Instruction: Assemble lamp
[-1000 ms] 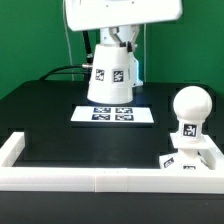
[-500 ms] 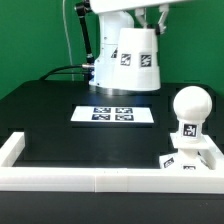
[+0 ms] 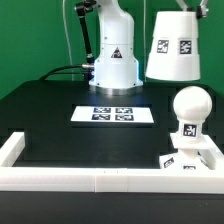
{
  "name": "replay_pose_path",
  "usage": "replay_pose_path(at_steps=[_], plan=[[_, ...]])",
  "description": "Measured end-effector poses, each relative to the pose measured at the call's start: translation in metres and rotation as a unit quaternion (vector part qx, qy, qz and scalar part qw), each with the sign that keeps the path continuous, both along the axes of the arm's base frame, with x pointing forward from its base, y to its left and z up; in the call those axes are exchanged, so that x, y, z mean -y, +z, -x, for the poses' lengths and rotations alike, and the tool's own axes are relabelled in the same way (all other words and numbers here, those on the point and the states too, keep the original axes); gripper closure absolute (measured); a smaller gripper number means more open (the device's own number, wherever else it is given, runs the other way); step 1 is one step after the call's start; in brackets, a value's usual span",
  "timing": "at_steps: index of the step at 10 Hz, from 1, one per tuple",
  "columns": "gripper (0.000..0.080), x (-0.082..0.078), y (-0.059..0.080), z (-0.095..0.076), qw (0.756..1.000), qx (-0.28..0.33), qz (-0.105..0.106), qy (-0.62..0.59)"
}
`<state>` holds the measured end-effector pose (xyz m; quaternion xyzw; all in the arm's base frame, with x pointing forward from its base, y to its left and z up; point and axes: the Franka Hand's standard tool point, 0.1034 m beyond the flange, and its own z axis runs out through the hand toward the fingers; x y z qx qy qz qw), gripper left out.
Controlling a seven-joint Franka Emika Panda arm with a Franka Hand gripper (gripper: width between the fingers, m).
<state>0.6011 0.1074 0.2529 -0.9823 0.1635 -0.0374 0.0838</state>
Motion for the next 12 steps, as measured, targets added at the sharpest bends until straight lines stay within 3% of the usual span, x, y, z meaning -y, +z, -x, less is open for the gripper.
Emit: replay_pose_path(at_steps=[3, 8, 12], plan=[[0.0752, -0.011, -0.017, -0.012, 1.0, -0.006, 0.004, 0.002], [0.0752, -0.015, -0.061, -0.009, 1.0, -0.019, 0.015, 0.005], [0.0752, -0.015, -0.079, -0.008, 1.0, -0.014, 0.019, 0.005]])
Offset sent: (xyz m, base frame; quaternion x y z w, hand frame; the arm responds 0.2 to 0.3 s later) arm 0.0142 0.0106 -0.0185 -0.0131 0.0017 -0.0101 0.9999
